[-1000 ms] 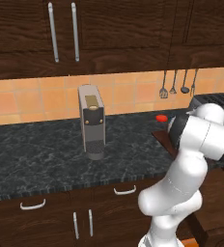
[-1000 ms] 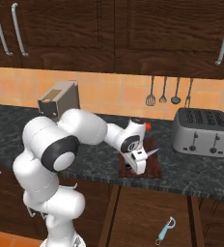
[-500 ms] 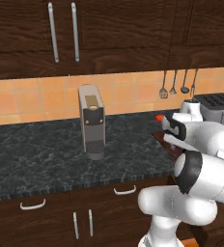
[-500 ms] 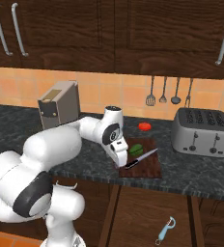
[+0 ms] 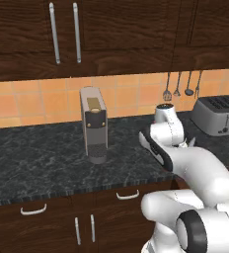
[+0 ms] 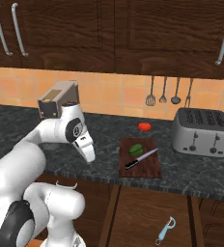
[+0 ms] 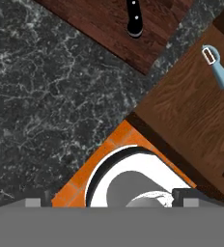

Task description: Place the appropriate cutting tool for cutting the avocado skin on the cutting board.

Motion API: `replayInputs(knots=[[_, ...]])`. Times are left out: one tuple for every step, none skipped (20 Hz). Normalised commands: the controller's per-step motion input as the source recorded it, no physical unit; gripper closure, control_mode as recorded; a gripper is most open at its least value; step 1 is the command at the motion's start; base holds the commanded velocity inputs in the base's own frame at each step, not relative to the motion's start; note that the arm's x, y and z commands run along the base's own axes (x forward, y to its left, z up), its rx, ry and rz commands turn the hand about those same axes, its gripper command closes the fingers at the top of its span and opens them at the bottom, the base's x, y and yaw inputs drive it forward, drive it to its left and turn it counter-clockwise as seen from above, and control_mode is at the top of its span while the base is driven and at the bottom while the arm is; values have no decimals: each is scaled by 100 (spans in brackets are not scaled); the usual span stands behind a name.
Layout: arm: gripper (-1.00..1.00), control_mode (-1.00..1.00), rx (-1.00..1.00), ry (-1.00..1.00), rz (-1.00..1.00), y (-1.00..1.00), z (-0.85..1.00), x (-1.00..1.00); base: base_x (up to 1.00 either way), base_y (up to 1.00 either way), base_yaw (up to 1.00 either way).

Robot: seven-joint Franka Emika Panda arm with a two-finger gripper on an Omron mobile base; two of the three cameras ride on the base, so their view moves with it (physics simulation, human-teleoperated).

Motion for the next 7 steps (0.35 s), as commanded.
replayInputs(knots=[[-100, -100, -11, 0, 6, 100, 26, -11, 0, 0, 0], [-100, -100, -9, 0, 7, 88, 28, -18, 0, 0, 0], [-100, -100, -8, 0, 8, 87, 26, -18, 0, 0, 0], [-100, -100, -8, 0, 9, 90, 23, -14, 0, 0, 0], [-100, -100, -5, -1, 12, 73, 23, -24, 0, 0, 0], [-100, -100, -5, -1, 13, 76, 18, -21, 0, 0, 0], [-100, -100, -3, -5, 16, 67, 17, -26, 0, 0, 0]])
